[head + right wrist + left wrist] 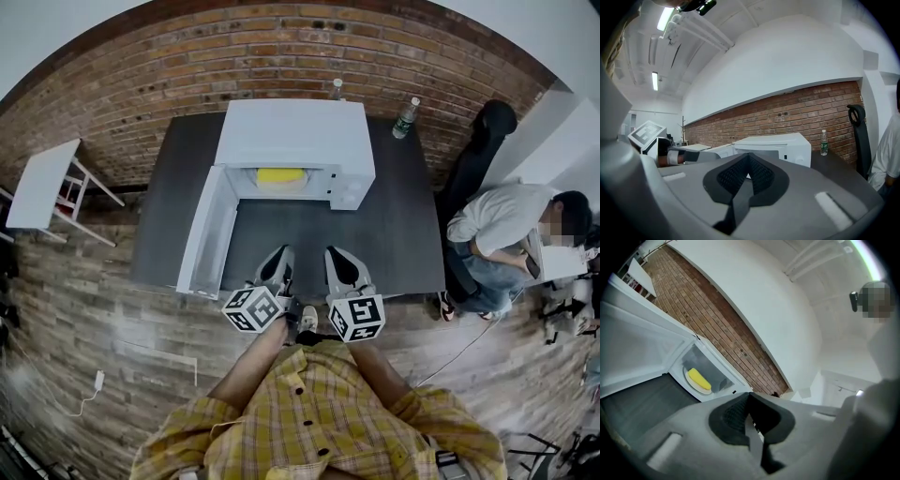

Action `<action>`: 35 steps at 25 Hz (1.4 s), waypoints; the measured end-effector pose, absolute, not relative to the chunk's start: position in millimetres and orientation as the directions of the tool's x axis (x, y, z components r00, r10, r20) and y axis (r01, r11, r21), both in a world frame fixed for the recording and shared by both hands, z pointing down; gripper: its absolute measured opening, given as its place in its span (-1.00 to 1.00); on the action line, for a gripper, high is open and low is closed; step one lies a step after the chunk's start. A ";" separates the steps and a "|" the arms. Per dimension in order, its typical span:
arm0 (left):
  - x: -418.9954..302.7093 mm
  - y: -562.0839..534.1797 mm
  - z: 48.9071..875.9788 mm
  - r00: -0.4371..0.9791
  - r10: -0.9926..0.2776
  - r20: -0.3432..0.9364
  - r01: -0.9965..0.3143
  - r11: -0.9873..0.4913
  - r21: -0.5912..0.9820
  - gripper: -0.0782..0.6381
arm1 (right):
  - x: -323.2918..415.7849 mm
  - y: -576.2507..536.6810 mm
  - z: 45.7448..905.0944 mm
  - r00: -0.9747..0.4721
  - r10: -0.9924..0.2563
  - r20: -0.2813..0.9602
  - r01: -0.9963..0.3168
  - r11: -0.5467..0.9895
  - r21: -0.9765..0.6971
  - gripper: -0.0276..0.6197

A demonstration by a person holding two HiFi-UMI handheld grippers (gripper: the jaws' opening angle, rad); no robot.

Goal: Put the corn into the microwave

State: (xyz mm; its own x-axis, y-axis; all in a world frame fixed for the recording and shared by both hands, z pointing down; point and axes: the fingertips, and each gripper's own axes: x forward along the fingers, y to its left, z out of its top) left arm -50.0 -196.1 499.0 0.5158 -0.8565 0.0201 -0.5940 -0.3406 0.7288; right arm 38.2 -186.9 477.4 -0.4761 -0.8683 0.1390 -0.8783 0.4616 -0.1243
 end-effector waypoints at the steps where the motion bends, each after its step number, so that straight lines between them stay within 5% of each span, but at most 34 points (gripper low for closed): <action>1: -49.8 -194.3 498.6 0.516 -0.856 0.021 -0.602 -0.345 0.720 -0.79 | 37.6 -186.6 477.1 -0.476 -0.868 0.139 -0.878 0.462 -0.125 -0.91; 16: -47.8 -178.7 476.0 0.511 -0.859 0.040 -0.795 -0.454 0.401 -0.79 | 33.4 -183.9 471.5 -0.469 -0.876 0.116 -0.882 0.456 -0.121 -0.91; 35: -40.7 -166.3 467.5 0.470 -0.878 0.085 -0.874 -0.451 0.180 -0.79 | 36.4 -172.2 466.6 -0.483 -0.871 0.094 -0.873 0.471 -0.124 -0.91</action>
